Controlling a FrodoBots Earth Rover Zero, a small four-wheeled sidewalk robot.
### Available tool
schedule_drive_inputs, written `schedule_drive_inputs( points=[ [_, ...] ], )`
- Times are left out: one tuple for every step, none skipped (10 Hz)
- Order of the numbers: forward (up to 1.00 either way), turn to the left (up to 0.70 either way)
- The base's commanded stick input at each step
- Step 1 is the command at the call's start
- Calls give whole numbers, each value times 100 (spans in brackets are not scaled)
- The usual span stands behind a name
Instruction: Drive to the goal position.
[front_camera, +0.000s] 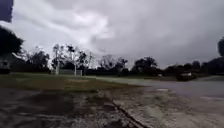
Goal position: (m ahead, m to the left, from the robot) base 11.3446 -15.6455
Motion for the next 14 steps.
schedule_drive_inputs(
  points=[
    [70, 0],
    [70, 0],
    [70, 0],
    [70, 0],
    [70, 0],
    [70, 0],
    [70, 0],
    [67, 0],
    [50, 0],
    [50, 0],
    [50, 0],
    [50, 0],
    [50, 0],
    [50, 0]
  ],
)
